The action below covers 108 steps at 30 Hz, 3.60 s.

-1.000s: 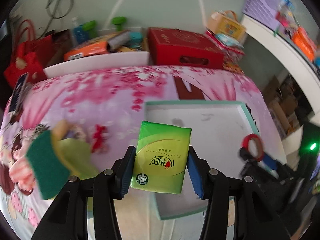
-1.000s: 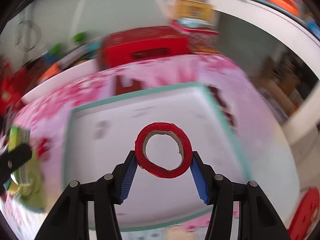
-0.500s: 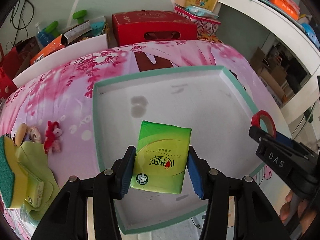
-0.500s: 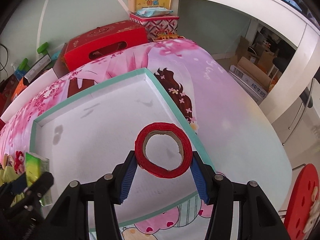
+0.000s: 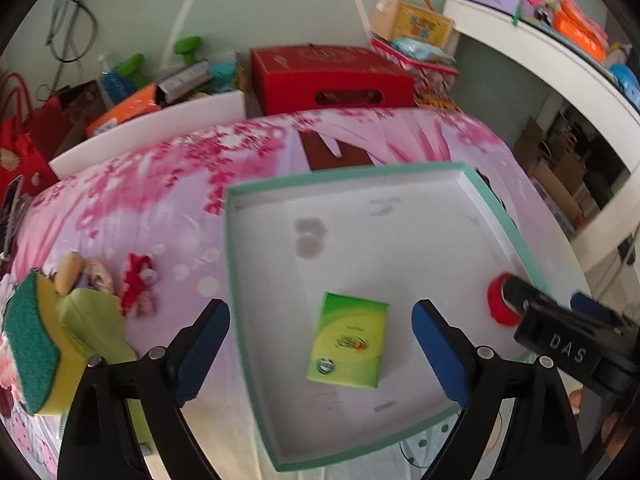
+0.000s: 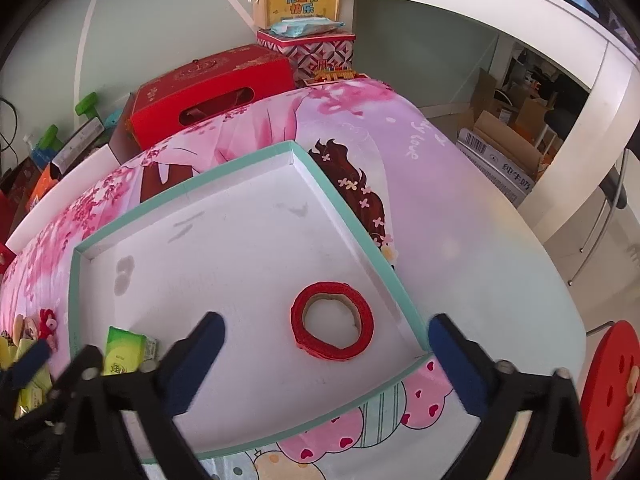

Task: Organize soft objects
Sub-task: 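Grasp the pink fluffy towel with left gripper while right gripper grasps the sponge, then carry towel and sponge into the white tray and open both grippers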

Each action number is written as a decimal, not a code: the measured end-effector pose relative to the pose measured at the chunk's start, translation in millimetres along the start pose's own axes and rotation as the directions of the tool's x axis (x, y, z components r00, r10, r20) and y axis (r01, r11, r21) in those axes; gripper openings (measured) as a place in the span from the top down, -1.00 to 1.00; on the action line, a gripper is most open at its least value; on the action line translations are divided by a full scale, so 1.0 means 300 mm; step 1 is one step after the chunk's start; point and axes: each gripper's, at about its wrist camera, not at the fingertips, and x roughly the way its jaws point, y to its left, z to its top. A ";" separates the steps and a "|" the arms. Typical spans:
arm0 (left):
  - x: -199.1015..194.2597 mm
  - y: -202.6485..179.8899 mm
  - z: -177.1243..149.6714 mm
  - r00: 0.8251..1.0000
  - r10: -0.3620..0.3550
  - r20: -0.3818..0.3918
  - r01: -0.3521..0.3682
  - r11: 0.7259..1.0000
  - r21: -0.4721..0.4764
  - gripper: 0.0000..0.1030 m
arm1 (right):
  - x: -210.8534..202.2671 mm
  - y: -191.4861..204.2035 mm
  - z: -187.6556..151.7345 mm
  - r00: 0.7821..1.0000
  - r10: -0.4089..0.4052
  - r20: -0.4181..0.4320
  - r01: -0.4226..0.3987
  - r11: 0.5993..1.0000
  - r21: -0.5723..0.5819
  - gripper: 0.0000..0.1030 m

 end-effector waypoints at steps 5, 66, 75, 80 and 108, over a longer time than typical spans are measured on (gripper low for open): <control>-0.021 0.051 0.012 0.999 0.035 0.031 -0.034 0.999 -0.042 -0.90 | 0.001 -0.003 -0.002 1.000 0.004 0.000 -0.004 1.000 0.016 -1.00; -0.277 1.100 -0.281 0.951 0.285 -0.116 -0.284 0.670 -0.686 -0.90 | -0.270 1.072 -0.333 0.888 0.440 -0.132 -0.423 0.670 -0.611 -1.00; -0.185 1.077 -0.268 0.946 0.248 -0.210 -0.325 0.700 -0.636 -0.90 | -0.231 1.087 -0.356 0.895 0.423 -0.144 -0.415 0.668 -0.618 -1.00; -0.161 1.062 -0.254 0.946 0.249 -0.206 -0.323 0.709 -0.626 -0.90 | -0.227 1.074 -0.347 0.894 0.425 -0.142 -0.417 0.673 -0.611 -0.88; -0.101 1.081 -0.273 0.987 0.082 -0.139 -0.157 0.676 -0.720 0.60 | -0.198 1.040 -0.331 0.869 0.459 -0.184 -0.475 0.676 -0.564 -0.38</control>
